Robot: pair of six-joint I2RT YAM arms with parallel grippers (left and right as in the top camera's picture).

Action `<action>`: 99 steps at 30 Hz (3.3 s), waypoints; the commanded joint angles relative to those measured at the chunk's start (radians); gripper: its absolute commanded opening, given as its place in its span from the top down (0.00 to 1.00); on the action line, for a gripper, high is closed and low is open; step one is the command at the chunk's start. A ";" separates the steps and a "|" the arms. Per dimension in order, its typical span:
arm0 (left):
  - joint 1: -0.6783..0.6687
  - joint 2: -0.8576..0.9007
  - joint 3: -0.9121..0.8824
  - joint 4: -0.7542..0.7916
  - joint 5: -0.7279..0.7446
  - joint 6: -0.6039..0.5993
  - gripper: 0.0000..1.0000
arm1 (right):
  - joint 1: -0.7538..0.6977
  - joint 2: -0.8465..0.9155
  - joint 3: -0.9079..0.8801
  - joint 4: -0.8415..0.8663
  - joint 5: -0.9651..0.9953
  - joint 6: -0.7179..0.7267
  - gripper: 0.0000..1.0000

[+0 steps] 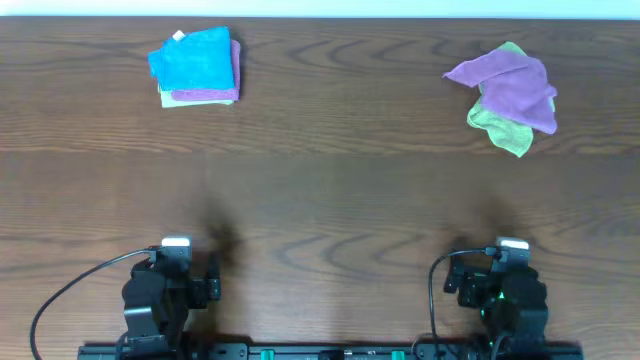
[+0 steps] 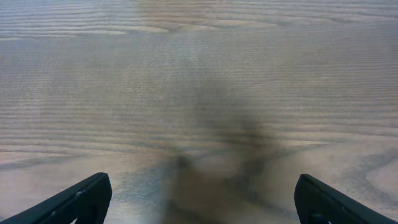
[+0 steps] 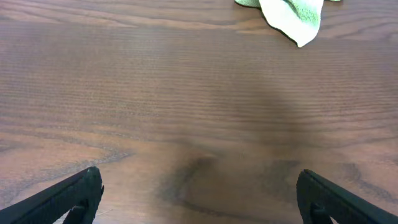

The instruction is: Fold the cloth

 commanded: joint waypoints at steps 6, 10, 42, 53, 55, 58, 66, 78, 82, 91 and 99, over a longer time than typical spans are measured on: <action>-0.005 -0.008 -0.003 0.000 -0.004 0.018 0.05 | -0.008 -0.011 -0.015 0.000 -0.008 -0.011 0.01; -0.005 -0.008 -0.003 0.000 -0.004 0.018 0.05 | -0.008 -0.011 -0.015 0.000 -0.008 -0.011 0.01; -0.005 -0.008 -0.003 0.000 -0.004 0.018 0.05 | -0.011 0.028 0.019 0.055 0.016 0.111 0.01; -0.005 -0.008 -0.003 0.000 -0.004 0.018 0.05 | -0.134 0.681 0.608 -0.002 -0.010 0.267 0.01; -0.005 -0.008 -0.003 0.000 -0.004 0.018 0.05 | -0.150 0.815 0.759 -0.043 -0.010 0.267 0.01; -0.005 -0.008 -0.003 0.000 -0.004 0.018 0.05 | -0.161 1.004 0.981 -0.114 0.002 0.267 0.01; -0.005 -0.008 -0.003 0.000 -0.004 0.018 0.05 | -0.241 1.492 1.535 -0.314 0.052 0.258 0.01; -0.005 -0.008 -0.003 0.000 -0.004 0.018 0.05 | -0.315 1.794 1.649 -0.171 0.004 0.076 0.01; -0.005 -0.008 -0.003 0.000 -0.004 0.018 0.05 | -0.315 1.855 1.649 -0.135 0.011 0.012 0.01; -0.005 -0.008 -0.003 0.000 -0.004 0.018 0.05 | -0.324 1.988 1.646 -0.096 -0.001 0.019 0.01; -0.005 -0.008 -0.003 0.000 -0.004 0.018 0.05 | -0.366 2.108 1.646 -0.053 -0.108 0.068 0.01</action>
